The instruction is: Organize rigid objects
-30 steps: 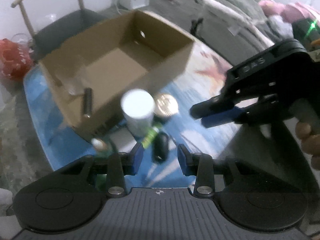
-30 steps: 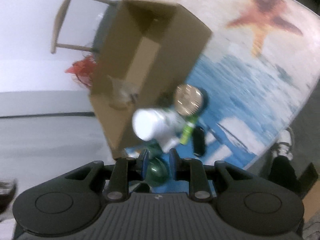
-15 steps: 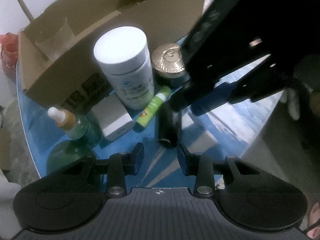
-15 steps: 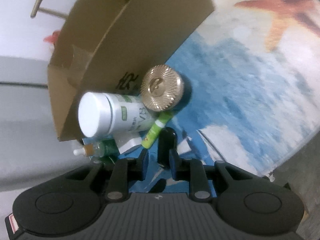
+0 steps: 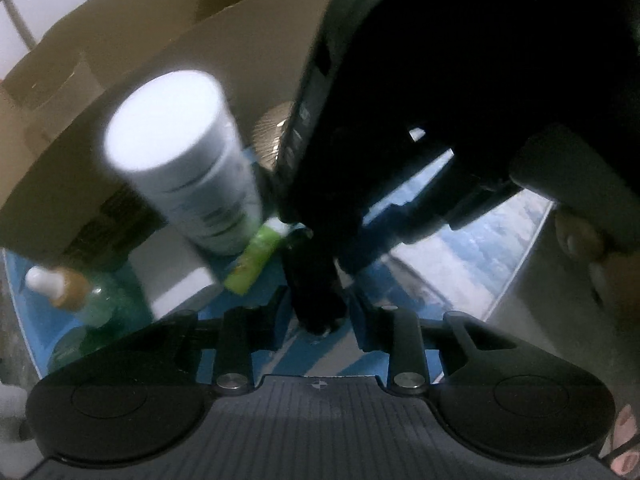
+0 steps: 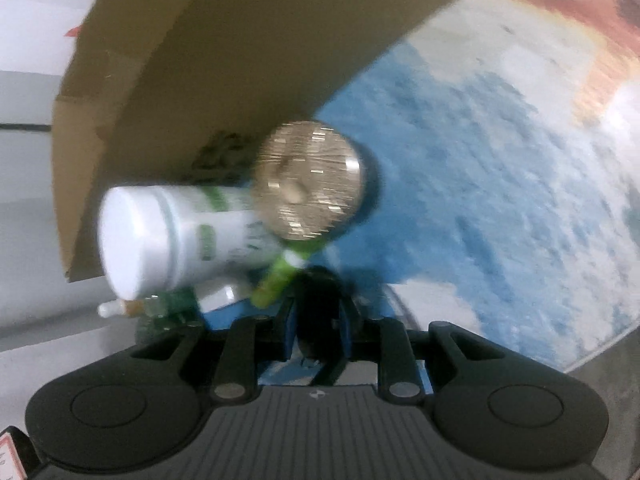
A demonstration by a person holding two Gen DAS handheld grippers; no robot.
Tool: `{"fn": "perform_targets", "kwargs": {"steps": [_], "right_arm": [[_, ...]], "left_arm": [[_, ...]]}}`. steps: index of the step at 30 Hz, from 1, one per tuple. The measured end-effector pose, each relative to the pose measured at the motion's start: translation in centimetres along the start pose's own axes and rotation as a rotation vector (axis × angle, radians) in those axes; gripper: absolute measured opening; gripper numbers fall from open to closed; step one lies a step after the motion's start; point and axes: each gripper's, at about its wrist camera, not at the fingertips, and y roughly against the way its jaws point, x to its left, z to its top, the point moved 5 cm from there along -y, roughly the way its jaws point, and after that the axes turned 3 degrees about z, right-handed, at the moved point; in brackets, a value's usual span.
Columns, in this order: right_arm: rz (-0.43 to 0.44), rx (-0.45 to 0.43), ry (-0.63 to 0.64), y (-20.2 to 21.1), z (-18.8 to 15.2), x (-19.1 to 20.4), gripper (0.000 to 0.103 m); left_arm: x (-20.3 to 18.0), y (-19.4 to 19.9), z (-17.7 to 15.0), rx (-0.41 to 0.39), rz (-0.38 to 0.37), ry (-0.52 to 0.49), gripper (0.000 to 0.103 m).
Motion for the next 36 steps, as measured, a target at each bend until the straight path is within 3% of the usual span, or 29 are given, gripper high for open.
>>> {"fn": "perform_targets", "kwargs": {"steps": [12,16,20,25,33,36], "right_arm": [[-0.019,-0.087,-0.075,4.1,-1.0,-4.5,0.025],[0.044,-0.101,-0.058,5.1,-1.2,-3.4,0.025],[0.102,-0.084,-0.065,4.6,-1.7,-2.0,0.025],[0.134,-0.039,-0.087,2.7,-1.9,-0.7,0.025],[0.127,-0.01,-0.13,1.3,-2.3,-0.9,0.025],[0.124,-0.006,-0.138,1.3,-2.3,-0.9,0.025]], "left_arm": [[-4.2,-0.2,1.1,-0.04,-0.059,-0.116,0.031],[-3.2,1.4,0.5,-0.047,0.006,-0.118,0.032],[-0.8,3.0,0.0,-0.081,0.123,-0.113,0.032],[1.1,2.3,0.2,-0.08,0.208,-0.131,0.032],[1.3,-0.7,-0.4,0.003,0.217,-0.186,0.031],[1.1,-0.8,-0.4,-0.001,0.217,-0.176,0.028]]}}
